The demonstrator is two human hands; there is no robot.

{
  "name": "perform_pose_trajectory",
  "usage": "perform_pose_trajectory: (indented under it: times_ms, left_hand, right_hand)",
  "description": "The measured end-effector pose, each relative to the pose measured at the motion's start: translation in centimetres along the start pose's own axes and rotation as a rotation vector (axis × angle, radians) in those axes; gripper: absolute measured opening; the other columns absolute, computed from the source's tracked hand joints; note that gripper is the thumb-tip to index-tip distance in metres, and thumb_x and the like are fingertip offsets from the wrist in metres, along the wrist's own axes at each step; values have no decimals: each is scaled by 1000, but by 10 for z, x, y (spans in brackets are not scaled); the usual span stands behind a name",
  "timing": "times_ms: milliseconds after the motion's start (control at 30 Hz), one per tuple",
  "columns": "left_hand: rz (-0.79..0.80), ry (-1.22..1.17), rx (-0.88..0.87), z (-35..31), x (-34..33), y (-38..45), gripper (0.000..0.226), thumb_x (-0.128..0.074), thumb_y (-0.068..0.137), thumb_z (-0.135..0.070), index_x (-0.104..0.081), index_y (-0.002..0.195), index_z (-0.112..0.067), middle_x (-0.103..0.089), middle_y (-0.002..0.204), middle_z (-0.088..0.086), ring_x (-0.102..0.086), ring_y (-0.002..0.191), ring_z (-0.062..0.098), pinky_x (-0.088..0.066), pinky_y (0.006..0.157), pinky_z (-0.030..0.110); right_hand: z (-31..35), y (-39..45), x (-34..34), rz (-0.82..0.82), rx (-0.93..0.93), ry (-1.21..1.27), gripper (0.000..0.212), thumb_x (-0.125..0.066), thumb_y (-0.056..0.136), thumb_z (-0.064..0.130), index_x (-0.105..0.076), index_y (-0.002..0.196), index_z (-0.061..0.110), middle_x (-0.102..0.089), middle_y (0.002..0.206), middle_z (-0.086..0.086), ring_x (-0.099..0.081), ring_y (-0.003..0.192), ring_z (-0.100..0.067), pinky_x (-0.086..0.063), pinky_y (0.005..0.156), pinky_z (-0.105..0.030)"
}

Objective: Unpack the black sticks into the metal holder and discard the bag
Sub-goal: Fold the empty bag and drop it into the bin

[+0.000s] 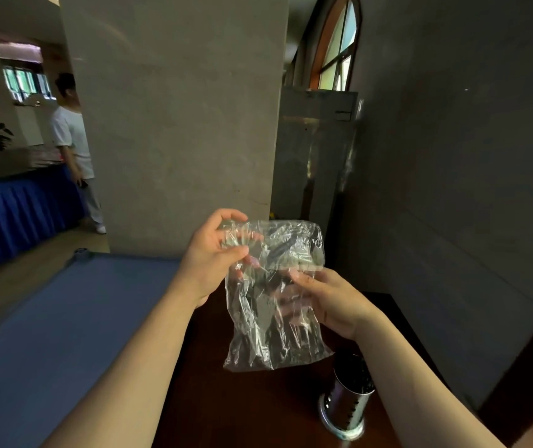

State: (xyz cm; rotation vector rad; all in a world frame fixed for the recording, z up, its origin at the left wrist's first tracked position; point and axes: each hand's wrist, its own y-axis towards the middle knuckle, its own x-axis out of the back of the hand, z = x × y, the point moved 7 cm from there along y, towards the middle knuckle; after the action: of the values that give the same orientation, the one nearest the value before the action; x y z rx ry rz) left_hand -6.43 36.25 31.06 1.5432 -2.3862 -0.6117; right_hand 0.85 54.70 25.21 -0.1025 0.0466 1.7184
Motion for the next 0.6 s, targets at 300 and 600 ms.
perform_pose_trajectory:
  times_ms: [300,600]
  left_hand:
    - [-37,-193,141,12,3,3,114,-84,77,-28,-8,160,-40,-75,122,9,-76,102,20,-61,77,36]
    - [205,-173,396,33,-10,-17,47,-64,91,-35,-59,135,-20,-76,112,22,-76,86,36,-64,63,39]
  right_hand:
    - [15,15,8,-115,167,64,34,-70,89,24,-67,115,1,-73,99,-24,-73,69,-33,-59,51,-34]
    - [27,26,13,-152,292,70,25,-71,85,18,-74,105,3,-74,93,-25,-73,64,-28,-58,51,-33]
